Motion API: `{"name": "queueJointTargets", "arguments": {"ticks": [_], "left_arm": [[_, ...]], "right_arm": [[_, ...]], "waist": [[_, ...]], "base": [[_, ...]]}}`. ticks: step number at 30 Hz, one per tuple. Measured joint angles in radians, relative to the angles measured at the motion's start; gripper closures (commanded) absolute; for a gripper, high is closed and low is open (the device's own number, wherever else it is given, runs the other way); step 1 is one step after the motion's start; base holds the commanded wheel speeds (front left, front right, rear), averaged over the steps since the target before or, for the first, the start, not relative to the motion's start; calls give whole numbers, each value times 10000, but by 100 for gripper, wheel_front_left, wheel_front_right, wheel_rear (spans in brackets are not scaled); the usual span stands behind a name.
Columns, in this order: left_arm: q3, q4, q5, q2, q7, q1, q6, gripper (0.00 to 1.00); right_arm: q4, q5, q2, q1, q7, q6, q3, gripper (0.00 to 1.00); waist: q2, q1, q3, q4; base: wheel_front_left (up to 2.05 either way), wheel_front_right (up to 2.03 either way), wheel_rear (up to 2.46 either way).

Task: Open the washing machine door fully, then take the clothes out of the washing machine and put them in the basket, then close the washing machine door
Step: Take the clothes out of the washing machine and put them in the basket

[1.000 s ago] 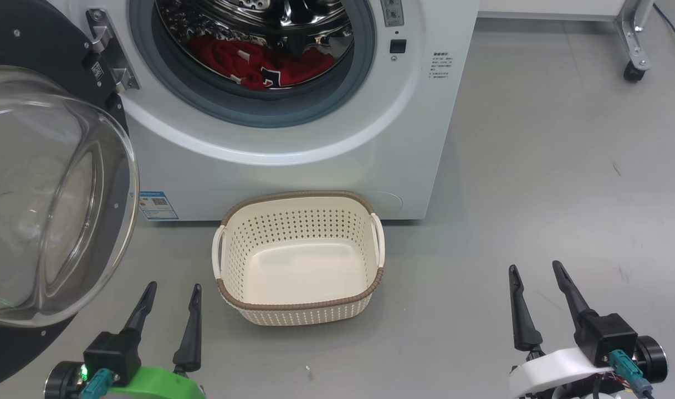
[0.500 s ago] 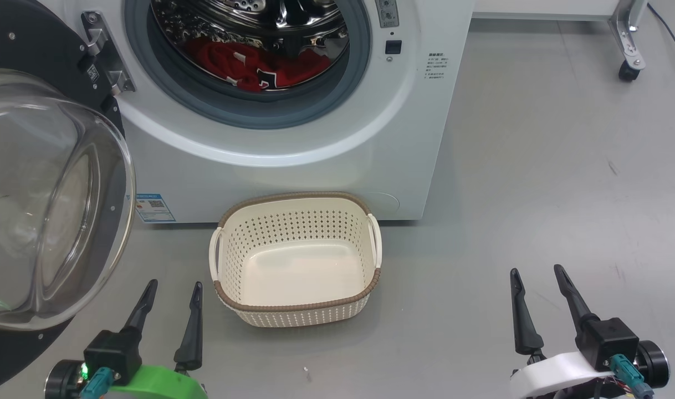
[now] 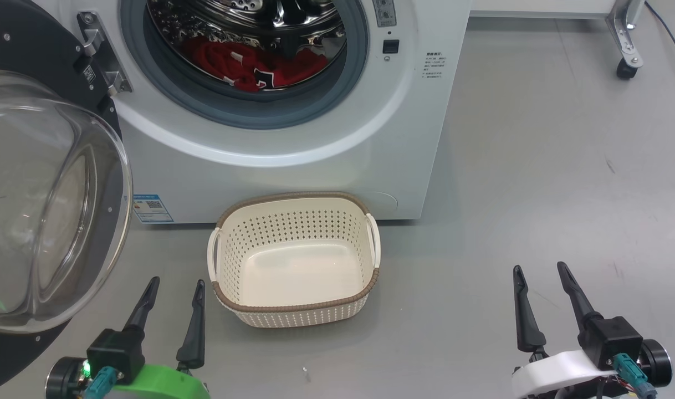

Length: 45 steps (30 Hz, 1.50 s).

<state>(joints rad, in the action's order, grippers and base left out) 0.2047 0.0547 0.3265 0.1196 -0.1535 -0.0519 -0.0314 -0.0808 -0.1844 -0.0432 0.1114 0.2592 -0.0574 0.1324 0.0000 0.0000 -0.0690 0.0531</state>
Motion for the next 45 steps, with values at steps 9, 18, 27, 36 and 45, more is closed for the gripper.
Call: {"name": "queueJointTargets", "arguments": {"ticks": [9,18,27,36,45], "left_arm": [[77,-155,2,-4,107,-22,0,0],[107,-314,-150,19,69,-52,-94,0],[54,-303,-155,17,71,-58,-163,0],[63,-307,-155,13,71,-100,-167,0],[79,-301,-159,13,73,-112,-253,0]], "right_arm": [[27,2,10,0,0,-65,-6,0],[27,0,13,3,0,-65,-4,0],[12,0,15,4,0,-65,12,0],[-54,-2,19,7,0,-63,13,0],[-88,-75,23,11,0,-61,12,0]], "waist": [[0,0,-2,-31],[0,0,25,-45],[0,0,83,-53],[0,0,145,-107],[0,0,185,-135]], "base": [[48,-48,0],[85,-85,0],[80,-80,0],[42,-42,0],[7,-7,0]]}}
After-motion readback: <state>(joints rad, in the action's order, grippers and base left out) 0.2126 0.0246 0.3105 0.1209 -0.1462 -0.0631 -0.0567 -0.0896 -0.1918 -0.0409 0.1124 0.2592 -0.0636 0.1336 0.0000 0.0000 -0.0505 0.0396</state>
